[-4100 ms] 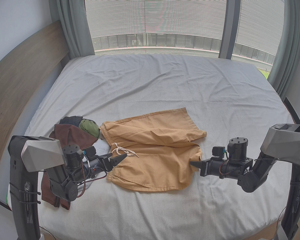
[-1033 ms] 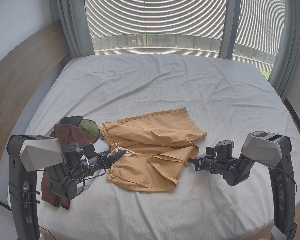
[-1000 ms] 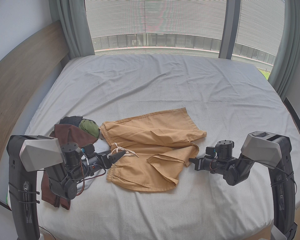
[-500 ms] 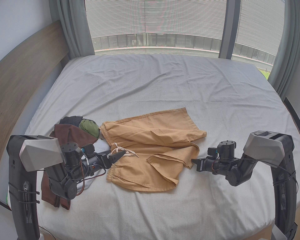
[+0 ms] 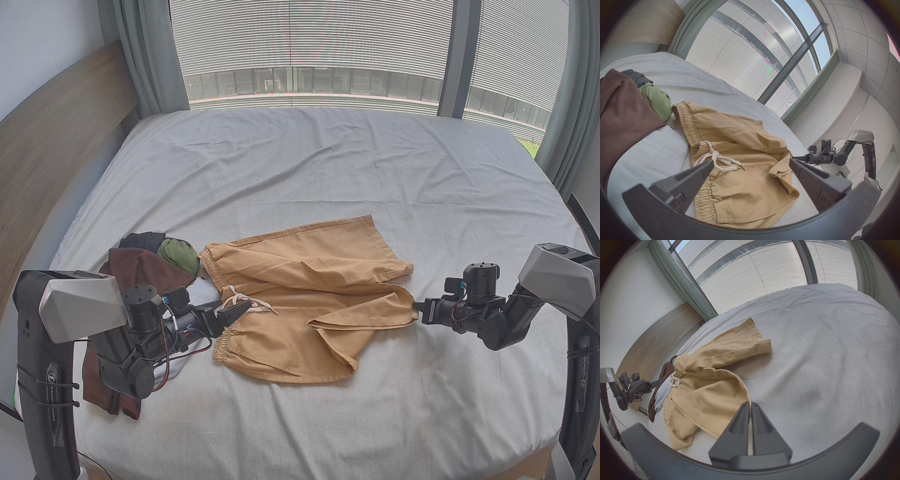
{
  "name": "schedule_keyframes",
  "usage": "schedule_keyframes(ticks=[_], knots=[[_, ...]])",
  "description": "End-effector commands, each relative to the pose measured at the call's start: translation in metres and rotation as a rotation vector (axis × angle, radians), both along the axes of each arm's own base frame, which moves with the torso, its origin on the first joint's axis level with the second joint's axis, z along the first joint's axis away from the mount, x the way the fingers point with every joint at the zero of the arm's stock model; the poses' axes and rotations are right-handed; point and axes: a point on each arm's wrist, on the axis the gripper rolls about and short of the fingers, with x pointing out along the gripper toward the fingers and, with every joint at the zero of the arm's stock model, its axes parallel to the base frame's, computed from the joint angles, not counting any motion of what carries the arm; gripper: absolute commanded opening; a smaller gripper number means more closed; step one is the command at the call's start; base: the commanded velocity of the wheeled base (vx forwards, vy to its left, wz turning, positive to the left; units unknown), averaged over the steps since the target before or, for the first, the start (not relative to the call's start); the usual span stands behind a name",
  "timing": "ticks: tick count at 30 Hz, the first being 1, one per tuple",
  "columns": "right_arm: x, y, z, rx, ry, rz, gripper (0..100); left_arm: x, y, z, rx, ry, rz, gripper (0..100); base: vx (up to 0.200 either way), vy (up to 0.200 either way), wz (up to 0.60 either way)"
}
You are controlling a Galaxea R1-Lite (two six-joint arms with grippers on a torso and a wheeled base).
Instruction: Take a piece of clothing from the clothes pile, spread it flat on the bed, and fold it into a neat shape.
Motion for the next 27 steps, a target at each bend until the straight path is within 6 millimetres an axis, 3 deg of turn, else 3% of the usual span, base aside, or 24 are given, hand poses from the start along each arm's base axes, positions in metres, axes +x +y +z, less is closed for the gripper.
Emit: schedule_keyframes(ticks=[1, 7, 15, 21, 23, 24, 27], knots=[[0.007, -0.009, -0.001, 0.001, -0.011, -0.024, 0, 0.0, 0.0, 0.0, 0.0, 0.001, 0.0, 100, 0.0, 0.0, 0.0], [0.02, -0.027, -0.006, -0.001, -0.004, -0.066, 0, 0.0, 0.0, -0.001, 0.001, 0.003, 0.0, 100, 0.0, 0.0, 0.0], [0.028, -0.027, -0.011, 0.002, -0.016, -0.065, 0, 0.0, 0.0, -0.001, 0.001, 0.003, 0.0, 100, 0.0, 0.0, 0.0], [0.017, -0.024, -0.009, -0.002, 0.001, -0.053, 0, 0.0, 0.0, -0.002, 0.001, 0.004, 0.0, 100, 0.0, 0.0, 0.0], [0.007, -0.022, 0.003, 0.01, -0.025, -0.032, 0, 0.0, 0.0, -0.002, 0.001, 0.004, 0.0, 100, 0.0, 0.0, 0.0], [0.007, -0.022, 0.003, 0.01, -0.025, -0.032, 100, 0.0, 0.0, -0.002, 0.001, 0.004, 0.0, 100, 0.0, 0.0, 0.0], [-0.018, -0.008, 0.03, 0.041, -0.098, 0.031, 100, 0.0, 0.0, -0.001, 0.0, 0.001, 0.0, 100, 0.0, 0.0, 0.0]])
